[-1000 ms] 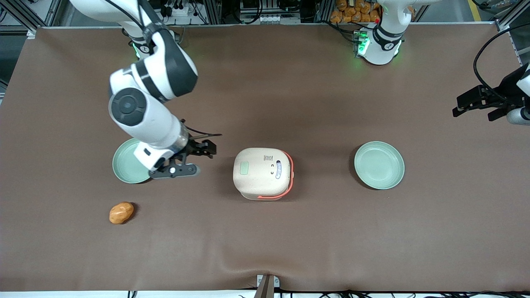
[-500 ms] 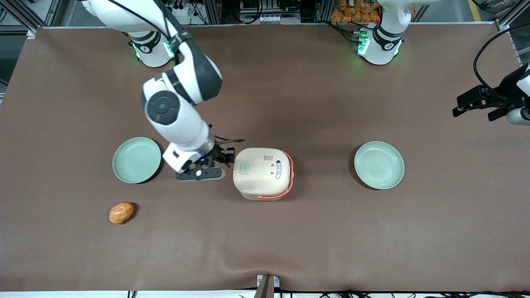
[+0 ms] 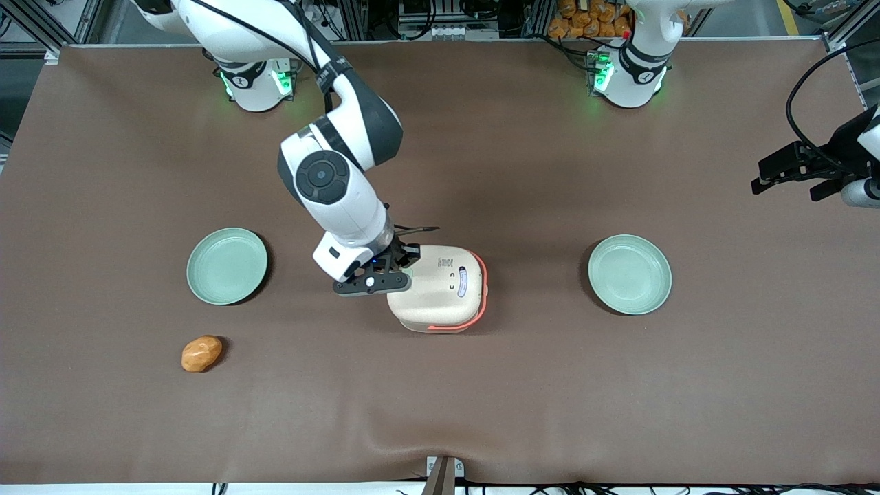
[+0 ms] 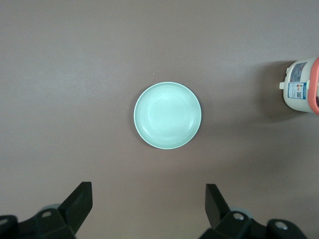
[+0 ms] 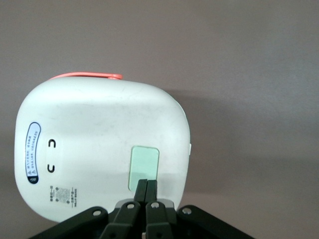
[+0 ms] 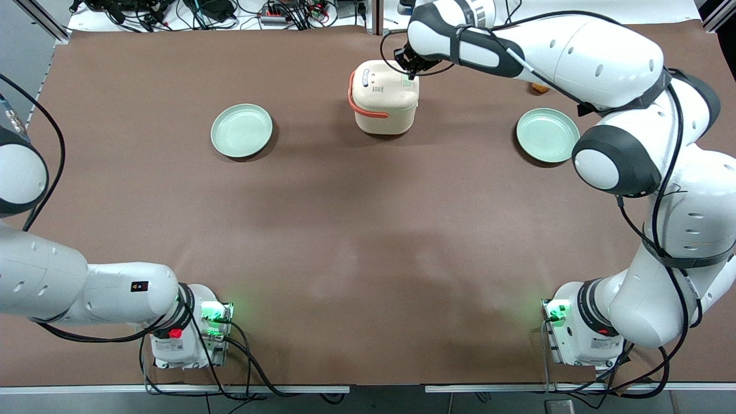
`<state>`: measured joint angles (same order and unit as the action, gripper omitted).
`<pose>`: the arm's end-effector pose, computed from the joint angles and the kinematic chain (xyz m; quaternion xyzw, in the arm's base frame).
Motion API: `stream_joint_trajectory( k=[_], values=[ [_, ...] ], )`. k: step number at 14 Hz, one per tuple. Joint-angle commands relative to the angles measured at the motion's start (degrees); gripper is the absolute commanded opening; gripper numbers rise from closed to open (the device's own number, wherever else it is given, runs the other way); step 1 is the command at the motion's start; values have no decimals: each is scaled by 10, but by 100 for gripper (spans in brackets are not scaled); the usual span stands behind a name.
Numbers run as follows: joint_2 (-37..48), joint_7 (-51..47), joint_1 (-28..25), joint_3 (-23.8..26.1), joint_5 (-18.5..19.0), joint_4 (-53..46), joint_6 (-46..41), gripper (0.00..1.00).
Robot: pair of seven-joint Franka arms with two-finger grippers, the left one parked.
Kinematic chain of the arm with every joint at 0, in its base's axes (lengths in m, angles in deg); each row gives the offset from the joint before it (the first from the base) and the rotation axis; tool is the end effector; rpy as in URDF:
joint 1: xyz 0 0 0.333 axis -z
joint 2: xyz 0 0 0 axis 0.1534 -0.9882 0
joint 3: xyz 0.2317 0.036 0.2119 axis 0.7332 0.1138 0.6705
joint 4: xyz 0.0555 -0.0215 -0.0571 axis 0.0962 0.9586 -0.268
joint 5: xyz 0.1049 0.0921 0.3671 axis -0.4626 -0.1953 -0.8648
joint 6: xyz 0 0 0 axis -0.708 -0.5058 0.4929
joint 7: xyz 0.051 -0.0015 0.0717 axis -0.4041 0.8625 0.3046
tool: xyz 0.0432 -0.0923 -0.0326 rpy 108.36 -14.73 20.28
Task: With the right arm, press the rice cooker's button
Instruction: 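Lower the right gripper fingertips onto the rice cooker's green lid button, then press down on the green button with the right gripper fingertips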
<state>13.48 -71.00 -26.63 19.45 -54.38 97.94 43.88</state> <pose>0.6037 0.4167 0.3807 -0.9964 -0.0268 -0.0271 0.0757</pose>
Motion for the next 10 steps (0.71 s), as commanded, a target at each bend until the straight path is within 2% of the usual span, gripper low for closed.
stream_joint_trajectory(
  k=[1, 10],
  values=[
    [-21, -9, -8, -7, 0, -22, 16, 0],
    [-49, -10, -14, -7, 14, -11, 41, 0]
  ],
)
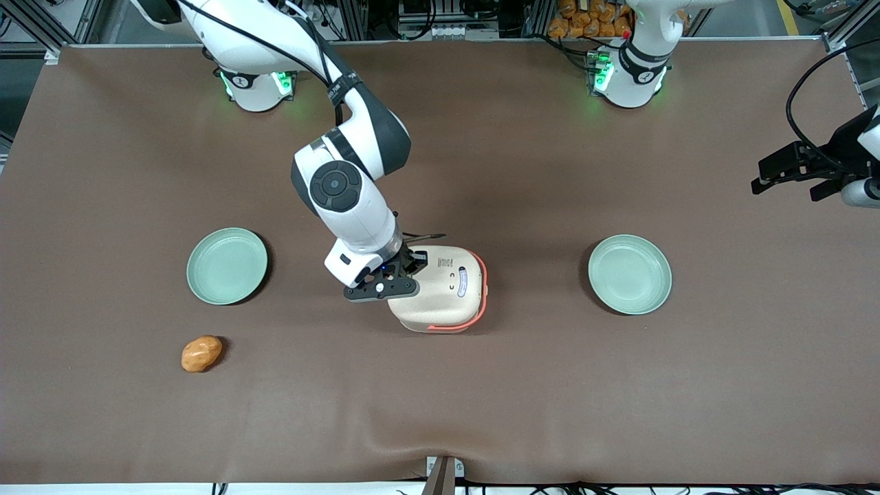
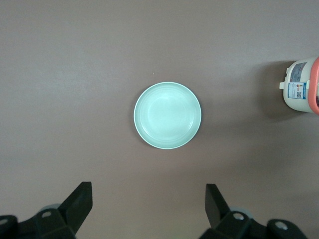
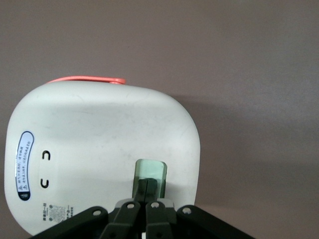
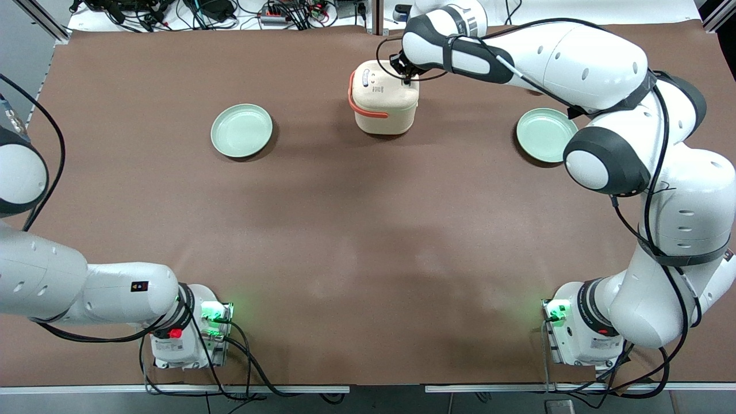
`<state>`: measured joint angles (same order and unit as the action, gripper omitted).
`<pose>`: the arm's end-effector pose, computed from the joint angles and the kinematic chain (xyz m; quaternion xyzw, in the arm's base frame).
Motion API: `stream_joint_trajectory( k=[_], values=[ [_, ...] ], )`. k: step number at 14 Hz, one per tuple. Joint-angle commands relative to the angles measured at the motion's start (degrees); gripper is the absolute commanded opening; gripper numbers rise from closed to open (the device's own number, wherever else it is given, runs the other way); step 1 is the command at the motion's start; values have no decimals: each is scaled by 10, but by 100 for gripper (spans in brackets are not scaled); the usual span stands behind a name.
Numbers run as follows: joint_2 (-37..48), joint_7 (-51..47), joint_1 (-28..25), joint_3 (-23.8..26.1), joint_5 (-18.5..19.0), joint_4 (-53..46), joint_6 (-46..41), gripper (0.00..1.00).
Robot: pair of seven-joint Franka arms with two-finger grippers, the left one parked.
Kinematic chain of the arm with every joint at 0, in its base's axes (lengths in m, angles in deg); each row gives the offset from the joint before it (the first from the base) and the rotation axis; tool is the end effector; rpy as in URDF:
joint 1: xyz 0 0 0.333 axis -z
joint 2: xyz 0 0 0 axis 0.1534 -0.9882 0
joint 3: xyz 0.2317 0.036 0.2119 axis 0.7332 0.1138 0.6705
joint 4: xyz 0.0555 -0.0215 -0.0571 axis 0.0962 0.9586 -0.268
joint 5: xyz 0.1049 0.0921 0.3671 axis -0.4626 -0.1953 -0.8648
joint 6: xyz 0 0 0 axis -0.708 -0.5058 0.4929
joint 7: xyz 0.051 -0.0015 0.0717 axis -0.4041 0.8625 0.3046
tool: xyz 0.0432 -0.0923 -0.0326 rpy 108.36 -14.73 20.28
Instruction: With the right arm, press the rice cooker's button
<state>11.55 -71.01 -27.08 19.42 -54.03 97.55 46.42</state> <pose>0.6065 0.4242 0.3636 -0.9959 -0.0301 -0.0365 0.0766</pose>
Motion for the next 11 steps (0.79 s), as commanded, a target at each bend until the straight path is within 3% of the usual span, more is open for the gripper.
stream_joint_trajectory(
  k=[1, 6, 7, 8, 9, 10, 11],
  values=[
    [-30, -10, -9, -7, 11, -7, 16, 0],
    [-15, -8, -7, -8, 6, -12, 4, 0],
    [-5, -8, -4, -8, 4, -12, -6, 3],
    [5, -7, -4, -8, 5, -13, -26, 13],
    [15, -7, -4, -8, 8, -14, -38, 37],
    [25, -5, -1, -9, 10, -14, -41, 91],
    [36, -8, 0, -10, 9, -12, -42, 100]
  ],
)
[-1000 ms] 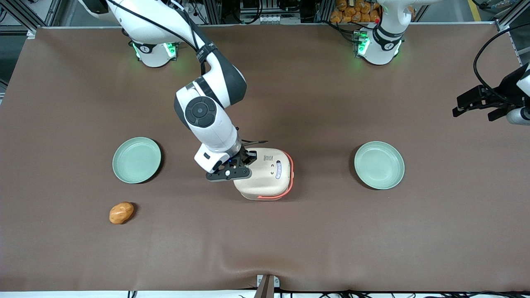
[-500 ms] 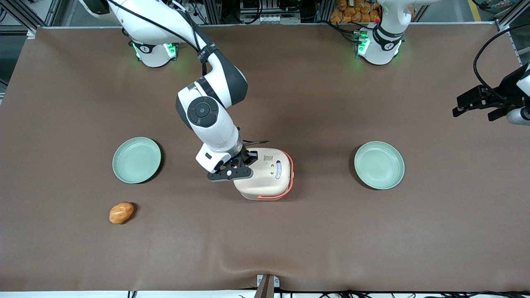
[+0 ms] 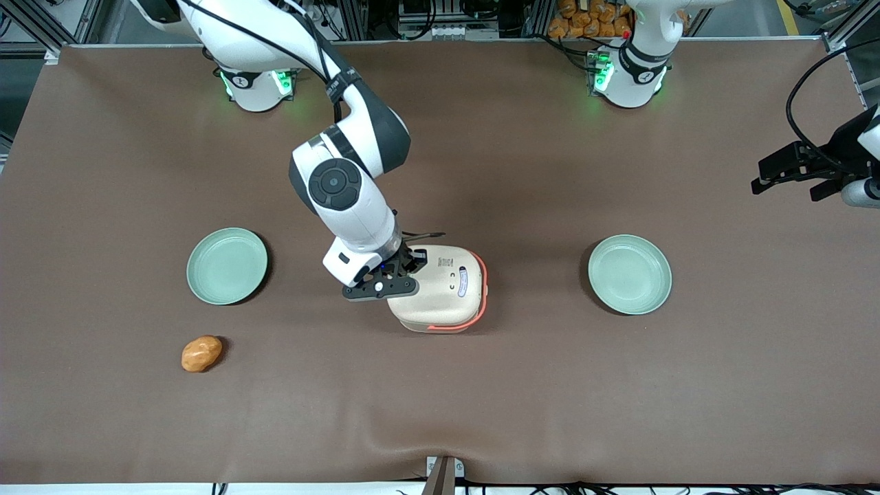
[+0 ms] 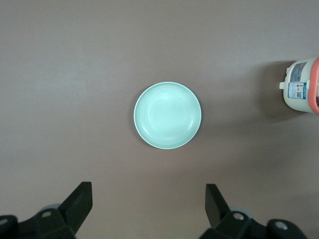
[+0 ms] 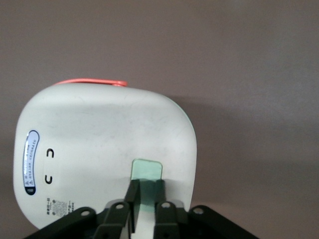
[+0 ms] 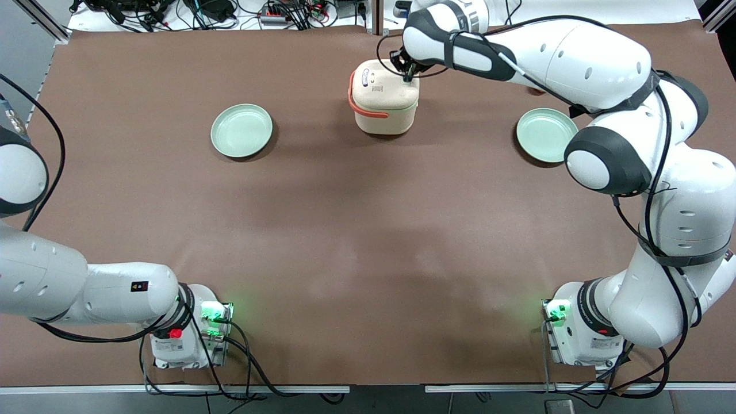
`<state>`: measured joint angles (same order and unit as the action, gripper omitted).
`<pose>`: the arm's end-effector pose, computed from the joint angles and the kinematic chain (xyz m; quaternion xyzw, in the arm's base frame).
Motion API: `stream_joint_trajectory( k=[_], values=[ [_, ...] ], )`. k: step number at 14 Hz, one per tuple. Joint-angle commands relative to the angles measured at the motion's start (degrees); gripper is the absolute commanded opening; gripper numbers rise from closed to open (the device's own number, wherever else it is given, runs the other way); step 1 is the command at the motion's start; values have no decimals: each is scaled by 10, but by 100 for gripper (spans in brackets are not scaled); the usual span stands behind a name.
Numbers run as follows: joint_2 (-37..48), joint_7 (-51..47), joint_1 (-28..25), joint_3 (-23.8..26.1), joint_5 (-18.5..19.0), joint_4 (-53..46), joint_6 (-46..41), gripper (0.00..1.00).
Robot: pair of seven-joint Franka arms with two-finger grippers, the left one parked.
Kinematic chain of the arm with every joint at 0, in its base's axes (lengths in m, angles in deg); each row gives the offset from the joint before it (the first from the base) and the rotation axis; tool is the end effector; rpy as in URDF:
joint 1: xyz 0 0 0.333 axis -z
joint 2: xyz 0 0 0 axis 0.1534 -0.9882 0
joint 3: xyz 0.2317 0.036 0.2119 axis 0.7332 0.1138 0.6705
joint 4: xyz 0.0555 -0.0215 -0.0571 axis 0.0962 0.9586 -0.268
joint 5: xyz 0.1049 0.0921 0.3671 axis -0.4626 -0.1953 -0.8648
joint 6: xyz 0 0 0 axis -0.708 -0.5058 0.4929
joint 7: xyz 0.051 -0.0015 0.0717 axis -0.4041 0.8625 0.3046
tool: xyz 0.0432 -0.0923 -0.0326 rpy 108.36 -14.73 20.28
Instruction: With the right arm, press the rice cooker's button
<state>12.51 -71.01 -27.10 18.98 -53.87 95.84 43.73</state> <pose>0.6083 0.4214 0.3859 -0.9960 -0.0304 -0.0376 0.0748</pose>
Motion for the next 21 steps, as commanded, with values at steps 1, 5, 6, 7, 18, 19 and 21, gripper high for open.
stream_joint_trajectory(
  k=[1, 5, 6, 7, 18, 19, 21],
  values=[
    [39, -9, 1, -6, 7, 5, -22, 100],
    [98, -1, 21, -47, 8, 10, -125, 100],
    [112, 8, 39, -47, 8, 11, -146, 100],
    [124, 33, 58, -47, 8, 13, -164, 100],
    [233, 258, 227, -48, 59, 33, -266, 100],
    [243, 274, 237, -48, 61, 34, -275, 100],
    [276, 299, 269, -43, 61, 55, -286, 100]
  ],
)
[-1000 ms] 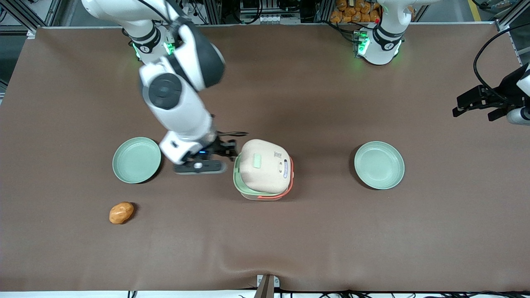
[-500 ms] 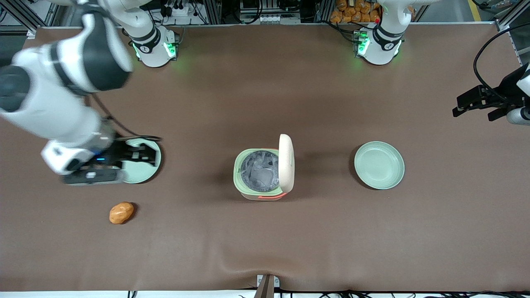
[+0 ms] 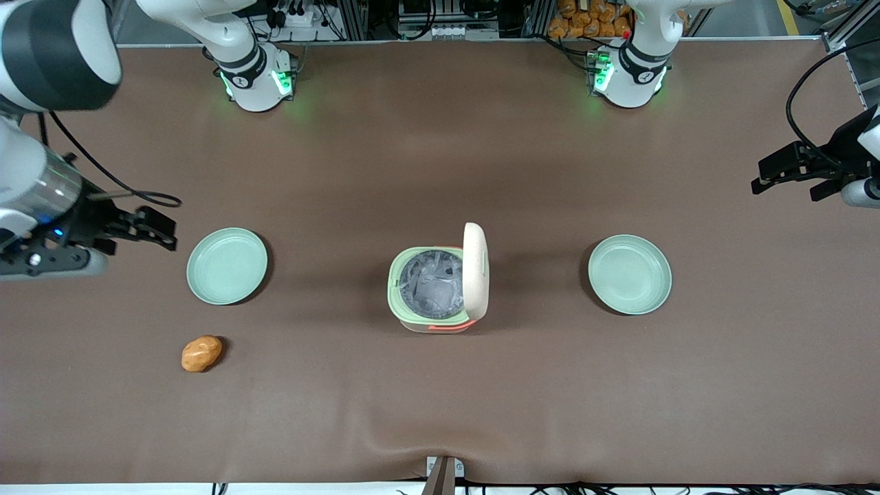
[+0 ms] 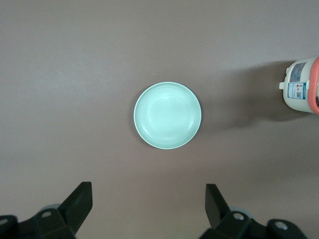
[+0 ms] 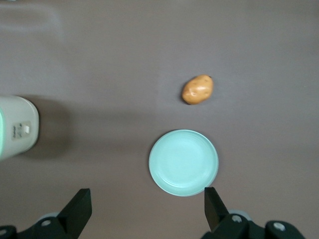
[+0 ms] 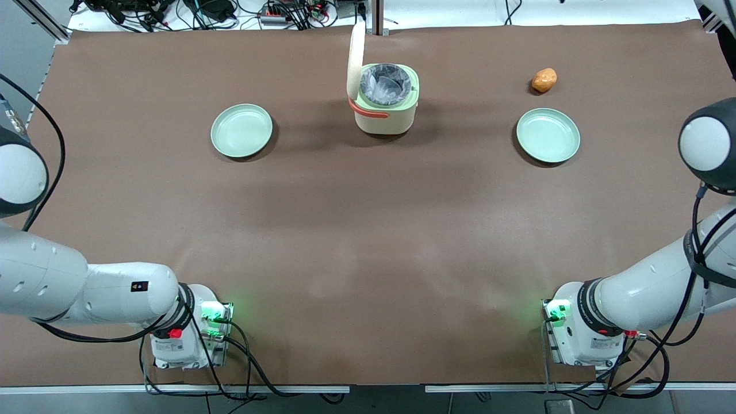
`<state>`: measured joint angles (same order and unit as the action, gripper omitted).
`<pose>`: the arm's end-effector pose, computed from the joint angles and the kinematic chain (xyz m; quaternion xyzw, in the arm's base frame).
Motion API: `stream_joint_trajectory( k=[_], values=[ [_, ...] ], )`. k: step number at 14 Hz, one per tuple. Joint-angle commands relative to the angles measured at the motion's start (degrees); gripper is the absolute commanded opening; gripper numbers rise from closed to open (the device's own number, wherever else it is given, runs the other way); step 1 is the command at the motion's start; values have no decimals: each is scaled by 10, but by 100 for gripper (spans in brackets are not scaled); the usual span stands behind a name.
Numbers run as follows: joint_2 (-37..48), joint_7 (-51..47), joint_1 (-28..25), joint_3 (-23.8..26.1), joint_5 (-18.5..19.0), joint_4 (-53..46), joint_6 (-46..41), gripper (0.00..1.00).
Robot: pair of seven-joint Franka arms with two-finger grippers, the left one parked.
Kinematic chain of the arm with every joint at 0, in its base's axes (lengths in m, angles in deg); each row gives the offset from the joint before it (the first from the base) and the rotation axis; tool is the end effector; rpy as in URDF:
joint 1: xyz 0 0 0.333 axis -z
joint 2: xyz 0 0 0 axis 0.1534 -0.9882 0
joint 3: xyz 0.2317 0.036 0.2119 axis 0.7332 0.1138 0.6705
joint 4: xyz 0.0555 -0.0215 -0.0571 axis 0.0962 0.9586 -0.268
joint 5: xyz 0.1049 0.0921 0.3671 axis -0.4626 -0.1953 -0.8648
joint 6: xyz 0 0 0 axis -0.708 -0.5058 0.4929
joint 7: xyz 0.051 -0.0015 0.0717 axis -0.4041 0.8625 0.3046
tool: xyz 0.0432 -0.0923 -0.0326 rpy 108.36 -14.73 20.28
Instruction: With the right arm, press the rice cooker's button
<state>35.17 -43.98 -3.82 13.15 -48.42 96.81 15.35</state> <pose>0.6205 0.0637 0.6032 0.9992 0.0366 0.0131 0.0003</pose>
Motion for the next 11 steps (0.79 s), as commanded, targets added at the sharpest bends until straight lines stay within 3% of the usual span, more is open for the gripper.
stream_joint_trajectory(
  k=[1, 6, 11],
  values=[
    [74, 35, 48, 20, 7, 66, -1, 100],
    [117, 33, 107, 74, 7, 88, -42, 100],
    [126, 28, 110, 71, 10, 74, -77, 100]
  ],
)
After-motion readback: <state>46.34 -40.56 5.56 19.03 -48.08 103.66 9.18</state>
